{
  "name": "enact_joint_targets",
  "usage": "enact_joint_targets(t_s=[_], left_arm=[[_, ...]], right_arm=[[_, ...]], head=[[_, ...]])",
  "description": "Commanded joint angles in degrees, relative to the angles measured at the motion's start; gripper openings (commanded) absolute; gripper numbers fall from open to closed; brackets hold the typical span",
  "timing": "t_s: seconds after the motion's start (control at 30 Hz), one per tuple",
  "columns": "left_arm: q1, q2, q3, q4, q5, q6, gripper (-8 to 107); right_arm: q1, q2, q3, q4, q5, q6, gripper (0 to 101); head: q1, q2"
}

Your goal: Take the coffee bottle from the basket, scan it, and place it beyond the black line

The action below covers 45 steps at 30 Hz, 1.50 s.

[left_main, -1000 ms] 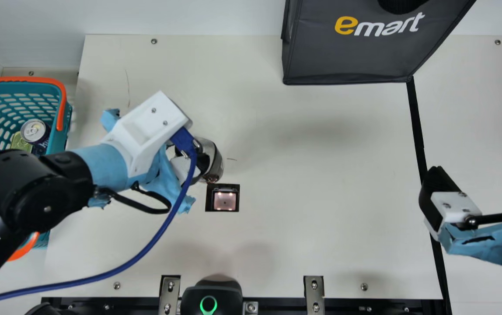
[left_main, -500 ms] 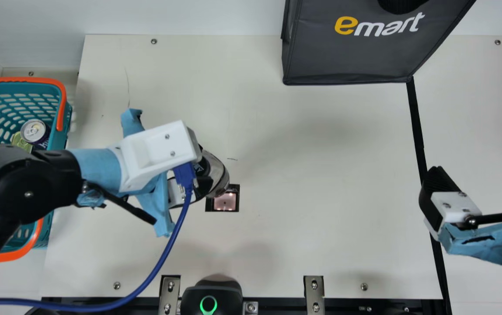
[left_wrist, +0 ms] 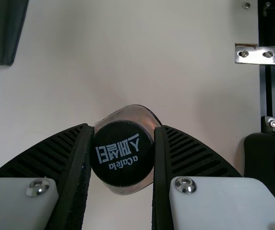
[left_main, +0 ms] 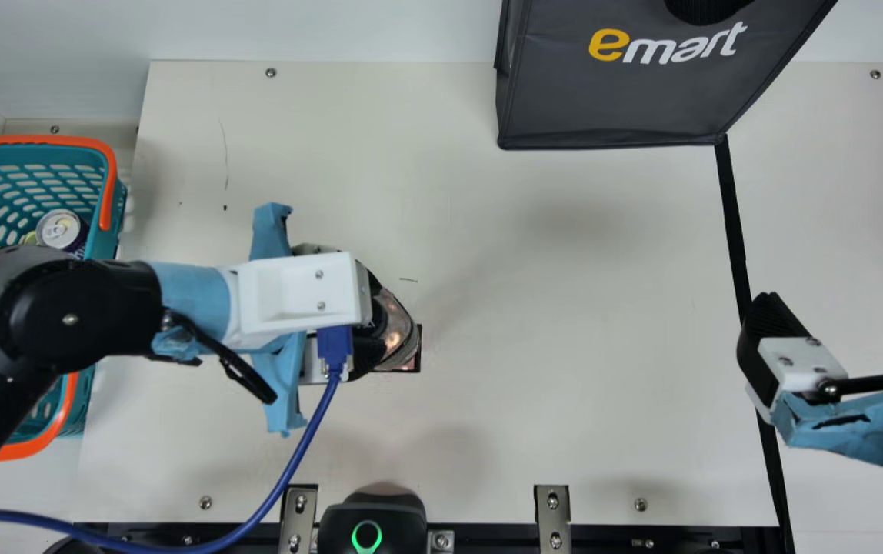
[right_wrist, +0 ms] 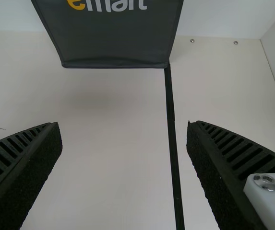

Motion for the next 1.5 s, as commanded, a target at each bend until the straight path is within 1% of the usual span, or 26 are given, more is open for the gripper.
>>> enact_joint_targets(t_s=[0.0,0.4,0.9,1.47], left_arm=[[0.00,0.44,-0.08,-0.40,0.32,1.10,10],[0.87,2.39,1.05,-1.52,1.19,5.43,10],[0.58,3.65,2.92,-1.79,-0.95,7.18,10],[0.23,5.20,2.90,-1.44,-3.07,6.83,67]], right_arm=[[0.00,0.00,0.00,0.00,0.00,0.00,91],[0.00,0.00,0.00,0.00,0.00,0.00,91],[0.00,0.00,0.00,0.00,0.00,0.00,91],[0.00,0.00,0.00,0.00,0.07,0.00,91]], head=[[-0.96,0.09],[-0.96,0.09],[-0.96,0.09],[-0.96,0.09]])
